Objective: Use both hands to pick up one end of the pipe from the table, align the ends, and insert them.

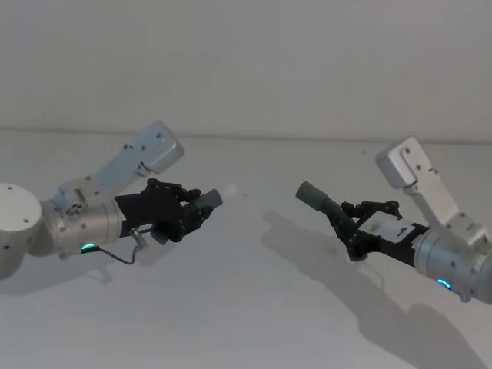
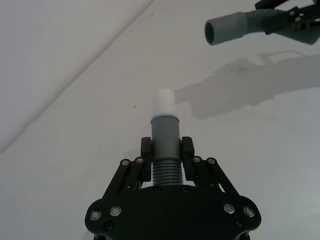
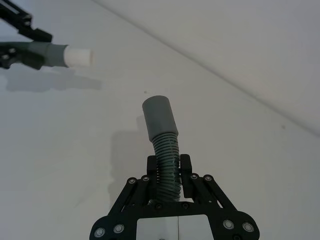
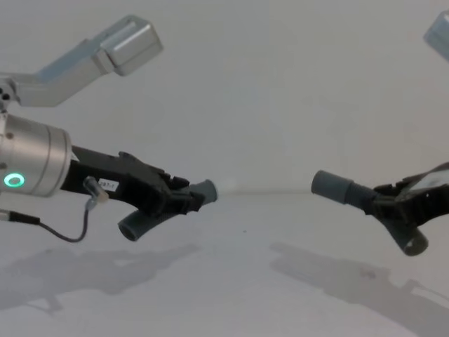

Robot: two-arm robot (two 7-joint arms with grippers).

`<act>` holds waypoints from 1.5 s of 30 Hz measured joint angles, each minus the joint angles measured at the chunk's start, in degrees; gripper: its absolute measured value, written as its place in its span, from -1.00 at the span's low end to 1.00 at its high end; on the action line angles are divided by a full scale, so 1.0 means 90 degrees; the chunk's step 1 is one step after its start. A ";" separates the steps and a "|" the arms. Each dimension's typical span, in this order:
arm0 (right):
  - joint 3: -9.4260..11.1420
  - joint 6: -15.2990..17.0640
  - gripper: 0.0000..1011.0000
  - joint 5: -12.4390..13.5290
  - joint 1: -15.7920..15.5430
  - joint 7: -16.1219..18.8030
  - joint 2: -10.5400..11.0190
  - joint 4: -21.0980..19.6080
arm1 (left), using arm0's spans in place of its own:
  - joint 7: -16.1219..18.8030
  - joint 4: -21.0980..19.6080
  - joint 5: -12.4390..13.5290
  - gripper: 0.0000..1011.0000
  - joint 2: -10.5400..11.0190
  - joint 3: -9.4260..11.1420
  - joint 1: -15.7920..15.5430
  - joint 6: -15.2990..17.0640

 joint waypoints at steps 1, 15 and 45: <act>-0.0001 -0.0131 -0.47 -0.0008 -0.0017 0.0100 0.0103 -0.0047 | -0.0037 -0.0013 0.0000 -0.32 0.0040 0.0012 -0.0015 -0.0028; -0.0154 -0.0995 -0.47 -0.0026 0.0000 0.0987 0.0861 -0.0303 | -0.0626 -0.0105 0.0116 -0.32 0.0512 0.0233 -0.0247 -0.0512; -0.0854 -0.1418 -0.47 0.0172 0.0576 0.2471 0.1419 -0.0415 | -0.1522 -0.0021 0.0274 -0.32 0.0920 0.0728 -0.0666 -0.1545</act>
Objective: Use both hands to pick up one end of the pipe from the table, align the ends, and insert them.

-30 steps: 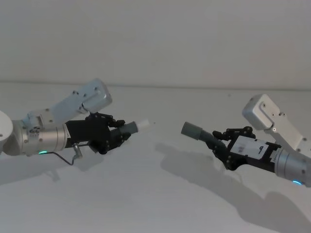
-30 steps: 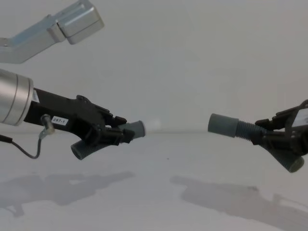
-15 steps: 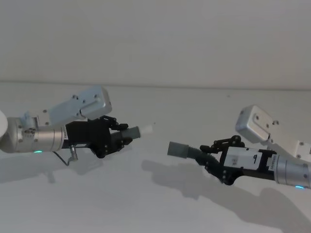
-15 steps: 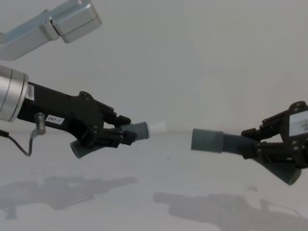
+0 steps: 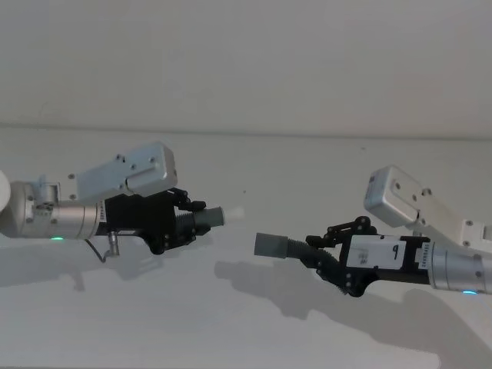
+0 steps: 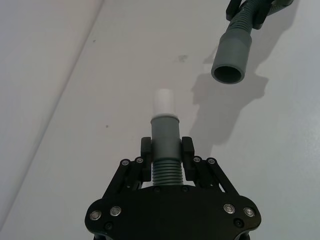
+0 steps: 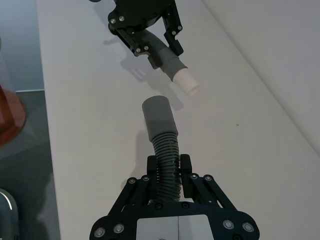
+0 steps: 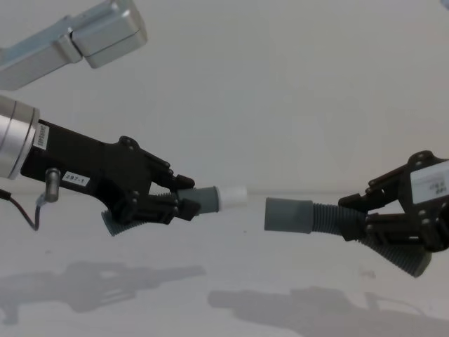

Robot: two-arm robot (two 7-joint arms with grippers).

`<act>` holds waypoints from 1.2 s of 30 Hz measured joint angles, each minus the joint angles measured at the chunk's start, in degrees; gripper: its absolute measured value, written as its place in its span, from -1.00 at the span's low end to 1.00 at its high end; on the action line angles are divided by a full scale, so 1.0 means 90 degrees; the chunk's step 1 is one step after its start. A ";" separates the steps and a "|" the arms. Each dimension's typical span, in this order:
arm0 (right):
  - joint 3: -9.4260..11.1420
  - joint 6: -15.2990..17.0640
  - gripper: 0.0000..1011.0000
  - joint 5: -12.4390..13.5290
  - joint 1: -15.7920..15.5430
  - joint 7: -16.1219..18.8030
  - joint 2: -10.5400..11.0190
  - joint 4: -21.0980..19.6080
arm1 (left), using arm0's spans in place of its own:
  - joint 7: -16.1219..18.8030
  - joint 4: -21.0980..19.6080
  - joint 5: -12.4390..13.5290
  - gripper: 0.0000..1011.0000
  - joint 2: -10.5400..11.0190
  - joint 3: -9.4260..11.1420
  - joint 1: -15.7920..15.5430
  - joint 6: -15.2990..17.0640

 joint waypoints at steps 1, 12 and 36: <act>-0.0015 0.0004 -0.47 0.0002 0.0016 0.0007 0.0000 0.0006 | -0.0025 0.0004 0.0002 -0.32 0.0015 0.0020 -0.0016 -0.0021; -0.0161 0.0068 -0.47 0.0020 0.0187 0.0058 -0.0042 0.0146 | -0.0121 0.0017 -0.0005 -0.32 0.0109 0.0102 -0.0078 -0.0087; -0.0339 0.0205 -0.47 0.0047 0.0450 -0.0087 -0.0161 0.0407 | -0.0207 0.0051 -0.0162 -0.32 0.0191 0.0224 -0.0161 -0.0154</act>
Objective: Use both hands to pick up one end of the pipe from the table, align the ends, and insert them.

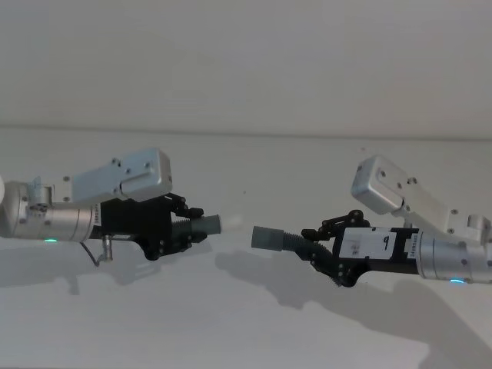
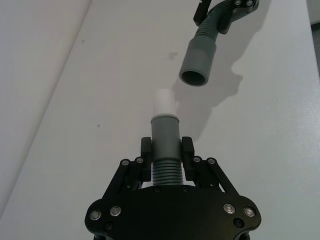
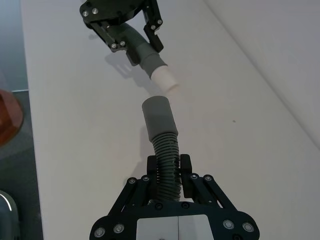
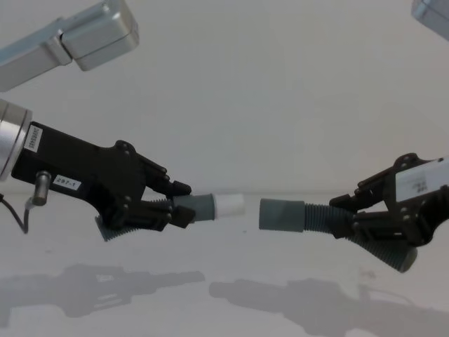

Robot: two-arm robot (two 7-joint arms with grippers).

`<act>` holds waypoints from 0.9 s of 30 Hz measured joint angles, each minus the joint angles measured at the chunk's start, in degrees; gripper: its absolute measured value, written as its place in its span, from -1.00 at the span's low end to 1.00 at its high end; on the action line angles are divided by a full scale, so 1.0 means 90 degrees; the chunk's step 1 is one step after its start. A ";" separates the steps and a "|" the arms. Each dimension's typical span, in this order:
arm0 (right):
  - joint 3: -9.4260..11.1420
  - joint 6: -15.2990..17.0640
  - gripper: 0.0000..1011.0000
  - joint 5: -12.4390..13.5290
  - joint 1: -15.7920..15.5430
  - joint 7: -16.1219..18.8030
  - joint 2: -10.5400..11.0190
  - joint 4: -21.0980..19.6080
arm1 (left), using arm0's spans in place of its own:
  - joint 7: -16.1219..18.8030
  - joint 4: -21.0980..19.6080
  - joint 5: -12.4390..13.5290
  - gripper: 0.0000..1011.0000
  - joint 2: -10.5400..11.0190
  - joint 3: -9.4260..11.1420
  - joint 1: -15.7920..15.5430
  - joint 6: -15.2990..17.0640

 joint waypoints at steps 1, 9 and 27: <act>-0.0002 0.0001 -0.47 0.0003 0.0007 -0.0004 -0.0002 0.0005 | -0.0005 0.0005 -0.0008 -0.32 -0.0002 0.0012 -0.0007 -0.0001; -0.0029 0.0005 -0.47 0.0043 0.0065 -0.0047 -0.0021 0.0058 | -0.0011 0.0032 -0.0043 -0.32 -0.0020 0.0062 -0.0038 -0.0010; -0.0144 -0.0005 -0.47 0.0100 0.0215 -0.0096 -0.0033 0.0210 | 0.0049 0.0061 -0.0139 -0.32 -0.0053 0.0140 -0.0078 -0.0045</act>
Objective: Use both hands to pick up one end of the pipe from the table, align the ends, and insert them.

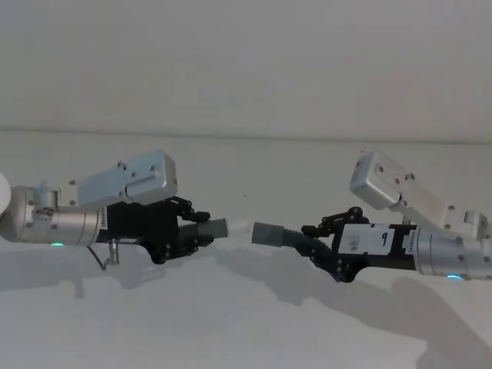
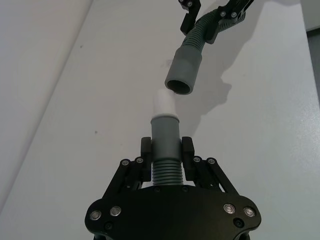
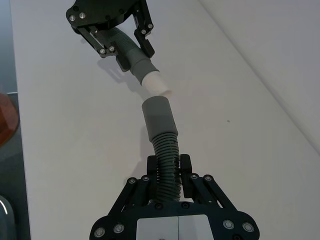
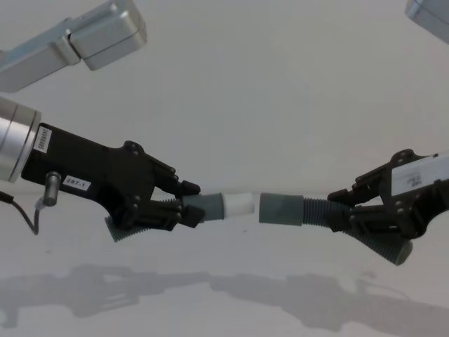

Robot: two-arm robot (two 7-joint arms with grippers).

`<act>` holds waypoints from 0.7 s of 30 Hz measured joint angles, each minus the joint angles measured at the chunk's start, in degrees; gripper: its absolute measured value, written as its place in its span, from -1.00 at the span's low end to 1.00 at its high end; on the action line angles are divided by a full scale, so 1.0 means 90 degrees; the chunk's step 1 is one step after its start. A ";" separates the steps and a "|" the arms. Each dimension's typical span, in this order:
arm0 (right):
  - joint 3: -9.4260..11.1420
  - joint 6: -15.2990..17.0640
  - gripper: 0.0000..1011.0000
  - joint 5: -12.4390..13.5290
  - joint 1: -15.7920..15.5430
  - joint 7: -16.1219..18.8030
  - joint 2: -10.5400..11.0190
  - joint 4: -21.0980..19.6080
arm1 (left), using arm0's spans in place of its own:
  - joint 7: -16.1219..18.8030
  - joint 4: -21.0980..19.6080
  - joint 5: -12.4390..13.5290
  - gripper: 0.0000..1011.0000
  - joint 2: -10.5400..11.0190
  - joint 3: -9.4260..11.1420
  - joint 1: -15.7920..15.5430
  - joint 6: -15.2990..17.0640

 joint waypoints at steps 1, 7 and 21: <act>-0.0005 0.0000 -0.47 0.0002 0.0006 -0.0001 0.0000 0.0006 | 0.0004 0.0001 -0.0004 -0.32 0.0000 0.0002 -0.0001 -0.0002; -0.0048 0.0008 -0.47 0.0015 0.0050 -0.0016 0.0003 0.0043 | 0.0030 0.0001 -0.0036 -0.32 0.0003 0.0030 -0.0015 -0.0018; -0.0098 0.0052 -0.47 0.0078 0.0128 -0.0078 0.0010 0.0080 | 0.0051 0.0014 -0.0084 -0.32 0.0008 0.0092 -0.0055 -0.0042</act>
